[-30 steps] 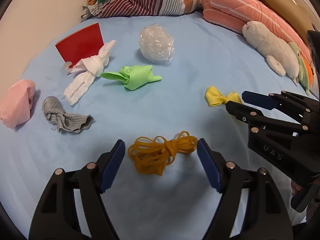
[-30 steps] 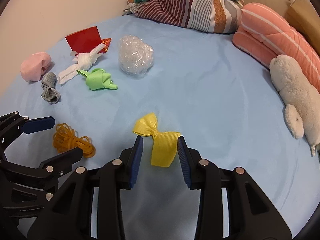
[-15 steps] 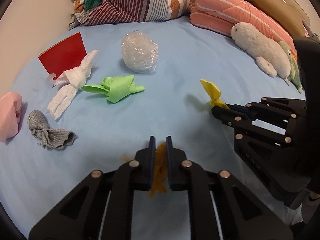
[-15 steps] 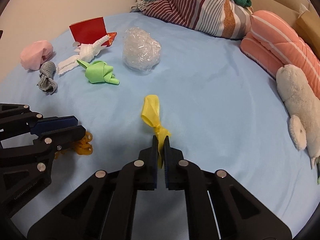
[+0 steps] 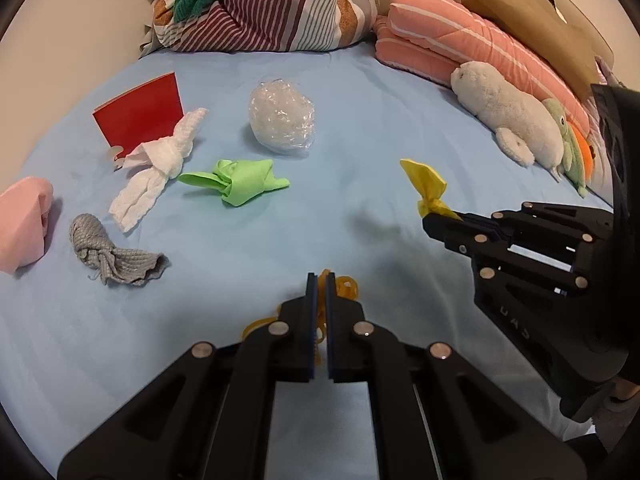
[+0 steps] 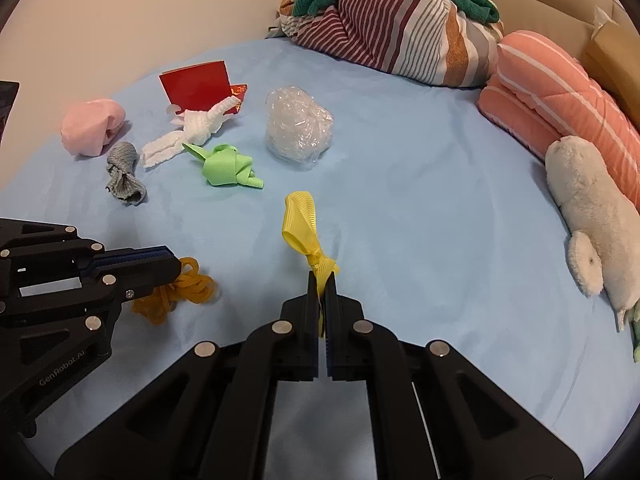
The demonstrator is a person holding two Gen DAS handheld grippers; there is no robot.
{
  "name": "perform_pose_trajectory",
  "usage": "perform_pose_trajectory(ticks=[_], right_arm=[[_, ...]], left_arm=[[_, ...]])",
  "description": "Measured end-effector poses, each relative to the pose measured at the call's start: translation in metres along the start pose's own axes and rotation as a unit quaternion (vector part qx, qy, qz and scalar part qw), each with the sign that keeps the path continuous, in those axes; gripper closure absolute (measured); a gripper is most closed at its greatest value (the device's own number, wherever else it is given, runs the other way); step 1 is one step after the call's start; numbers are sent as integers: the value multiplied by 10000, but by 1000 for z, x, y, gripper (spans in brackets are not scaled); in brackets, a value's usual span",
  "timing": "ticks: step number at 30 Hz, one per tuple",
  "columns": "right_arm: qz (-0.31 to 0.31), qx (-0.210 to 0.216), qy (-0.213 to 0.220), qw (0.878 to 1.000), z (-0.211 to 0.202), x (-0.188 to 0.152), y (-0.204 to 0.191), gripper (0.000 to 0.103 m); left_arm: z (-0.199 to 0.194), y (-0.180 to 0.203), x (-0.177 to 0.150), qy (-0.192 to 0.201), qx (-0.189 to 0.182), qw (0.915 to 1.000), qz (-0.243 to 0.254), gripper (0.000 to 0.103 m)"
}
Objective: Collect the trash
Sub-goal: 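Grasp the orange rubber bands with the left tool while the right tool grasps the yellow bow, then carry the rubber bands and yellow bow with both tools over the bin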
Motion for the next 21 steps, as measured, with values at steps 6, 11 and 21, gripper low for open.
perform_pose_trajectory(ticks=[6, 11, 21], right_arm=[[-22, 26, 78, 10000, -14, 3, -7, 101], [22, 83, 69, 9999, -23, 3, -11, 101], [-260, 324, 256, 9988, -72, 6, -58, 101]], left_arm=[[-11, -3, -1, 43, 48, 10000, -5, 99], [-23, -8, -3, 23, 86, 9999, -53, 99], [-89, -40, -17, 188, 422, 9985, -285, 99]])
Point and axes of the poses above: each gripper's, at about its wrist camera, not at the fingertips, and z roughly the way its jaws point, y to its right, x to its top, the point moved 8 cm from there along z, roughly the way its jaws point, and after that the axes turned 9 degrees about z, right-handed, at the moved point
